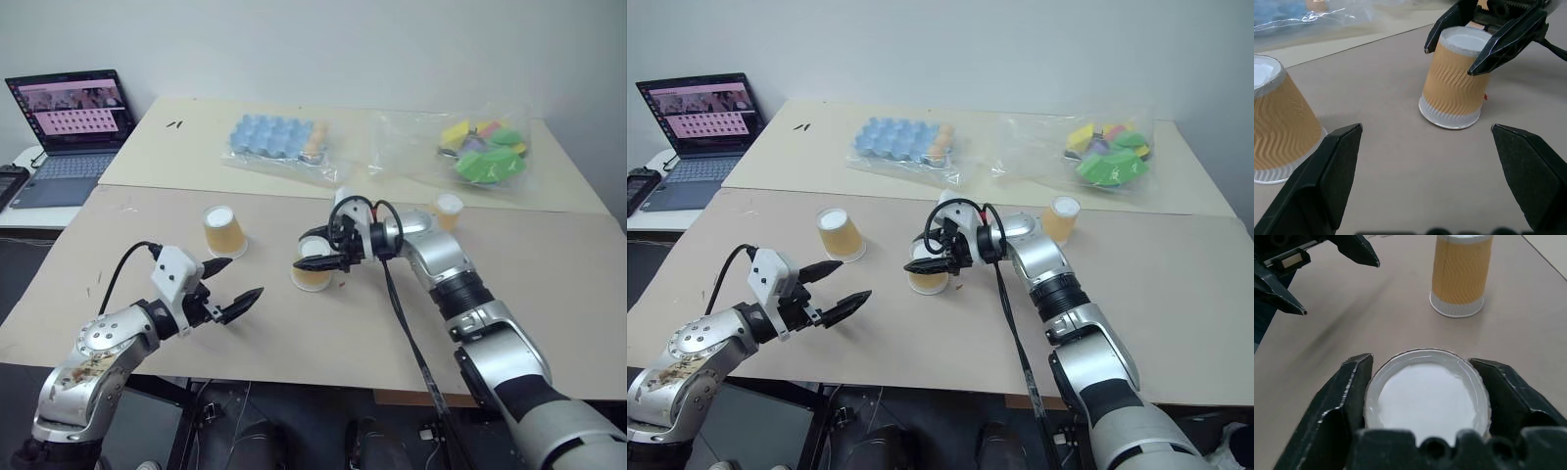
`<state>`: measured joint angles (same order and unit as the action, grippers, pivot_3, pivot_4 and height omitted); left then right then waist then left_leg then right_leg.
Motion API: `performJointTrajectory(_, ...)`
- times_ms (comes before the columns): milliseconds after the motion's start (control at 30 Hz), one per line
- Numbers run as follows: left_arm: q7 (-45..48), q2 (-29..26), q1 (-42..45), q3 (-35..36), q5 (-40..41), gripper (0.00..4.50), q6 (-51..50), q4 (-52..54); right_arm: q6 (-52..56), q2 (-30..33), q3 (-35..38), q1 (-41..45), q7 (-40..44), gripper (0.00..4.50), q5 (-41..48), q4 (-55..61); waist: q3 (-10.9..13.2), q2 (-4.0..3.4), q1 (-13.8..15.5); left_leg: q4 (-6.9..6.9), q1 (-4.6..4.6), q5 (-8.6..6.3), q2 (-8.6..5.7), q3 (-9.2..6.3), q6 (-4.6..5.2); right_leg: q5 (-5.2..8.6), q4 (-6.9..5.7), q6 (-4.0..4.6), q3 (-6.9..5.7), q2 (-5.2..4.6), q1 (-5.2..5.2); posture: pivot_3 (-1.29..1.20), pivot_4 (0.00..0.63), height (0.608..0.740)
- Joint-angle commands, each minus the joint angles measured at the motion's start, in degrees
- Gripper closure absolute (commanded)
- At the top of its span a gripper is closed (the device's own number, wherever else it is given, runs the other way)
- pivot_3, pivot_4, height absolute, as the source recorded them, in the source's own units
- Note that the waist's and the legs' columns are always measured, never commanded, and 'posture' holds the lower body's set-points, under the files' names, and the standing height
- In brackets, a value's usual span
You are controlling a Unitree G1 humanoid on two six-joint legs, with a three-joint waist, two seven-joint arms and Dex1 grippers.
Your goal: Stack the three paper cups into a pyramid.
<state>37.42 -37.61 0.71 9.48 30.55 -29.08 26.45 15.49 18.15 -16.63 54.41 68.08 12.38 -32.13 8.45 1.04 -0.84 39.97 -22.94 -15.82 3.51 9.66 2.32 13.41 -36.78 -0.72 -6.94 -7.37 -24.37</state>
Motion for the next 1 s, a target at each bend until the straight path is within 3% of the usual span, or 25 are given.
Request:
performJointTrajectory(33, -0.23, 0.04, -0.07, 0.63, 0.46, 0.0, -0.32, 2.44, 2.13, 2.79, 5.18, -0.79, 0.14, 0.06, 3.06, 8.41, 0.0, 0.0, 0.01, 0.0, 0.01, 0.0, 0.0, 0.0, 0.0, 0.0, -0.01, 0.0, 0.0, 0.0, 0.0, 0.0, 0.15, 0.733)
performJointTrajectory(167, 0.13, 0.03, -0.01, 0.29, 0.34, 0.0, -0.03, 1.91, 12.8, 11.69, 11.84, -9.02, 1.35, 0.06, 10.59, 28.42, 0.0, -0.01, 0.8, 0.0, -0.08, 0.0, -0.01, -0.07, 0.0, 0.0, 0.05, 0.0, -0.04, -0.02, 0.01, 0.0, 0.15, 0.733)
performJointTrajectory(333, 0.48, 0.0, 0.34, 0.34, 0.27, 0.0, 0.15, 0.84, 30.1, 22.55, 26.86, -23.75, -0.98, 0.06, 26.51, 47.62, 0.0, 0.0, 1.19, 0.0, -0.13, -0.03, 0.0, -0.17, 0.03, 0.0, 0.1, -0.01, -0.09, -0.04, 0.0, 0.0, 0.15, 0.733)
performJointTrajectory(400, 0.34, 0.33, 1.11, -0.11, -0.04, 0.0, 0.22, 0.01, 30.06, 24.94, 29.03, -34.24, -5.44, 0.06, 22.51, 51.36, -0.02, 0.03, 1.51, -0.03, -0.02, -0.04, -0.01, -0.17, 0.03, 0.01, 0.14, 0.0, -0.08, -0.03, 0.07, 0.0, 0.15, 0.733)
performJointTrajectory(467, 0.32, 0.56, 1.55, -0.49, -0.24, 0.0, 0.24, -0.28, 29.41, 24.63, 25.56, -39.06, -16.87, 0.06, 12.85, 49.75, -0.22, 0.28, 1.76, -0.1, 0.1, -0.06, 0.0, -0.27, 0.04, 0.03, 0.58, -0.03, -0.17, -0.05, 0.29, 0.0, 0.15, 0.733)
performJointTrajectory(567, 0.82, 0.36, 2.17, -0.78, -0.33, 0.0, 0.22, -0.63, 28.33, 19.89, 22.17, -37.46, -32.88, 0.06, 2.66, 43.6, -0.18, 0.2, 0.1, 0.0, 0.08, -0.08, -0.01, -0.02, 0.03, -0.14, 0.48, -0.04, 0.12, -0.07, 0.12, 0.0, 0.15, 0.733)
performJointTrajectory(733, 1.44, -0.09, 3.31, -0.73, -0.38, 0.0, 0.05, -1.43, 24.43, 14.29, 22.09, -31.82, -45.14, 0.06, -3.95, 35.42, -0.14, 0.15, -0.3, 0.08, 0.21, 0.03, -0.01, 0.04, -0.07, -0.21, 0.03, -0.01, 0.38, -0.04, 0.03, 0.0, 0.15, 0.733)
performJointTrajectory(1000, 1.46, -0.23, 3.54, -0.68, -0.99, 0.0, 0.08, -1.88, 20.36, 8.71, 27.34, -23.95, -51.58, 0.06, -2.15, 28.42, -0.14, 0.13, 0.16, 0.04, 0.15, 0.12, 0.03, 0.03, -0.15, -0.2, 0.05, 0.03, 0.37, 0.06, -0.03, 0.0, 0.15, 0.733)
